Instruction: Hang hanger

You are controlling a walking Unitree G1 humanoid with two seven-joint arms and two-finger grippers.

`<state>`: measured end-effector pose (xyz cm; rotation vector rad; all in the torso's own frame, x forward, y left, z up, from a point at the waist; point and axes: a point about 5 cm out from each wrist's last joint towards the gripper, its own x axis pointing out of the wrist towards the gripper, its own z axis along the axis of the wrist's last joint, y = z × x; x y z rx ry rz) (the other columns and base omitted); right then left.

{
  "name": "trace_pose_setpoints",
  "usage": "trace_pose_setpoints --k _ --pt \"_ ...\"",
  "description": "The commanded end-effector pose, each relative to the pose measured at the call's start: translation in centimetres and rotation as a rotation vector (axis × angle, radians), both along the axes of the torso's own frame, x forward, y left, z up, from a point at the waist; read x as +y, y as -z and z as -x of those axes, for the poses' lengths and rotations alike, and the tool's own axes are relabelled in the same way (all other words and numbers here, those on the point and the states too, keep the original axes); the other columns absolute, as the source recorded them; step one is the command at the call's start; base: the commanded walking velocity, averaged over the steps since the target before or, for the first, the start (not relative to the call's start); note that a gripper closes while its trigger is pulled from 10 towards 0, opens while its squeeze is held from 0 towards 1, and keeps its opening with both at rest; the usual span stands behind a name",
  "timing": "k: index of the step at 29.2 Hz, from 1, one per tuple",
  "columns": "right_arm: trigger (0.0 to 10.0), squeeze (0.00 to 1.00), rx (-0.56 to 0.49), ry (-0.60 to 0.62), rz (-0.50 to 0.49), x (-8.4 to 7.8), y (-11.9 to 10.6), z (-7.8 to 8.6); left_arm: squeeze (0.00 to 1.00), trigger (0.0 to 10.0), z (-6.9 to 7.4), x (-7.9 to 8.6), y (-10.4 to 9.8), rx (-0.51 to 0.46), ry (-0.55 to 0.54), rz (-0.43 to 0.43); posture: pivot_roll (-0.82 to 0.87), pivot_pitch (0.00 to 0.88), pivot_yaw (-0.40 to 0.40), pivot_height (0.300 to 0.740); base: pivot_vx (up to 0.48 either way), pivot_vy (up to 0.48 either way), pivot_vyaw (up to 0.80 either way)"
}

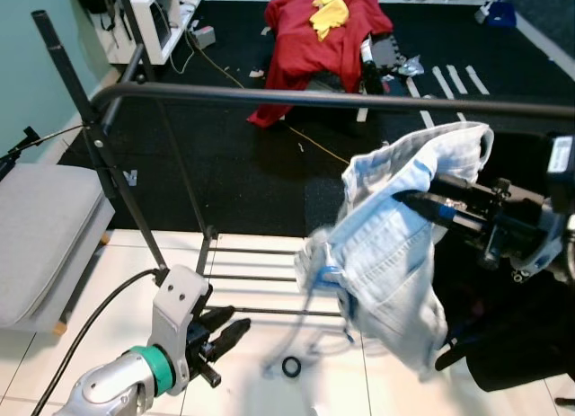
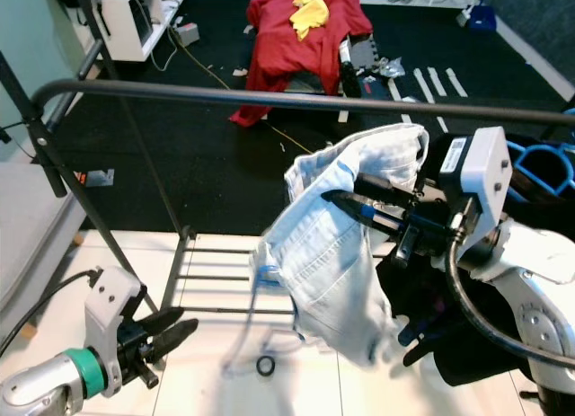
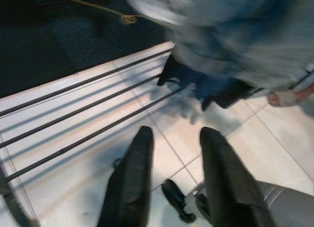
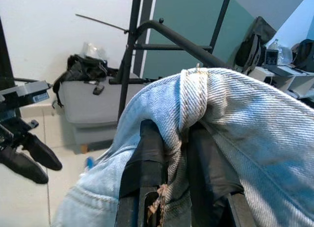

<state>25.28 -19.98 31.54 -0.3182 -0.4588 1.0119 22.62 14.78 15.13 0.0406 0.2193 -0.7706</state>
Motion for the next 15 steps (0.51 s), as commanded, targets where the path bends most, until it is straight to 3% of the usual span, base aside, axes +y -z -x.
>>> trace_pose_setpoints --k 1,4,6,8,9,15 --pt "0.0 0.0 -0.01 -0.041 -0.019 0.5 -0.3 0.1 1.0 10.0 0.8 -0.3 0.2 0.008 0.053 -0.001 -0.13 0.2 0.08 0.74 0.0 0.0 0.0" --pt "0.0 0.0 -0.012 -0.067 -0.043 1.0 -0.6 -0.2 1.0 10.0 0.3 -1.7 0.2 -0.022 0.06 0.008 -0.12 0.201 0.069 0.74 0.0 0.0 0.0" --pt "0.0 0.0 -0.02 -0.075 -0.043 1.0 -1.0 -0.4 1.0 10.0 -1.3 -2.4 0.5 -0.069 -0.032 -0.037 -0.13 0.198 0.064 0.74 0.0 0.0 0.0" --pt "0.0 0.0 -0.022 -0.08 -0.042 1.0 -1.3 -0.4 1.0 10.0 -1.8 -2.5 0.6 -0.082 -0.067 -0.054 -0.13 0.198 0.064 0.74 0.0 0.0 0.0" --pt "0.0 0.0 -0.024 -0.082 -0.04 0.9 -1.4 -0.3 0.0 10.0 -2.3 -2.2 0.5 -0.102 -0.112 -0.063 -0.14 0.195 0.064 0.74 0.0 0.0 0.0" --pt "0.0 0.0 -0.034 -0.09 -0.053 0.6 -2.0 0.0 0.0 10.0 -3.2 -0.3 -0.5 -0.209 -0.237 -0.139 -0.14 0.191 0.068 0.74 0.0 0.0 0.0"
